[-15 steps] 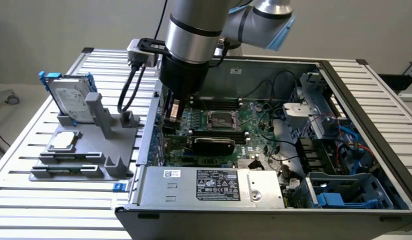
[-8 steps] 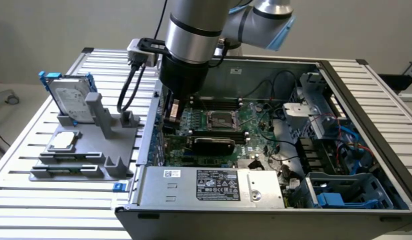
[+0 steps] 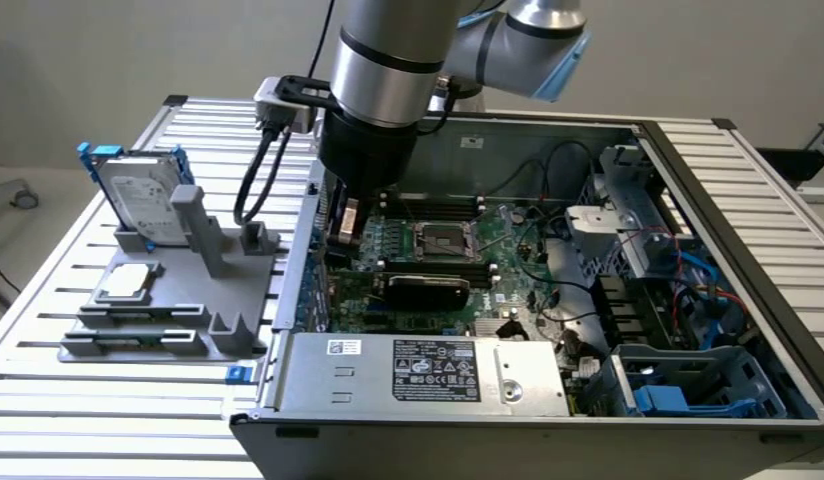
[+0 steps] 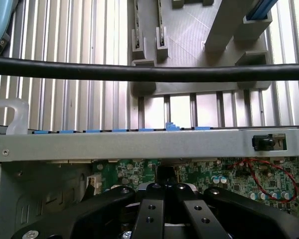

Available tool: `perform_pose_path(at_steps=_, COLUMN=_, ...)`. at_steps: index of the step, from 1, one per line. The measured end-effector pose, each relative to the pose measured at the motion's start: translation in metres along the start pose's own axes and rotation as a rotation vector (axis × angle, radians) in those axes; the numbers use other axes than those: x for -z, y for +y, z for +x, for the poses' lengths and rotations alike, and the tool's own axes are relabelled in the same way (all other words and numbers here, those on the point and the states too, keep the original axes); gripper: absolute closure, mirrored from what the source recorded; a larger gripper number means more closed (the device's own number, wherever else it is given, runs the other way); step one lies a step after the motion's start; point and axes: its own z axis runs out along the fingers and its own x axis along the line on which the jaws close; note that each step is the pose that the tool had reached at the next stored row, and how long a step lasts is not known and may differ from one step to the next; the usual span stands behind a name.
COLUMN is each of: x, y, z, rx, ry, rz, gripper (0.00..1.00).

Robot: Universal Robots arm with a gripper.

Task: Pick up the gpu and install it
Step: 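Press down on the gpu until it lock into place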

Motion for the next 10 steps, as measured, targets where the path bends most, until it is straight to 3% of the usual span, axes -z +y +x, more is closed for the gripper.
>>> perform_pose_path(at_steps=10, x=0.0002, y=-0.0007, z=-0.0007, rx=0.000, ry=-0.0001, rz=0.0000, gripper=0.89)
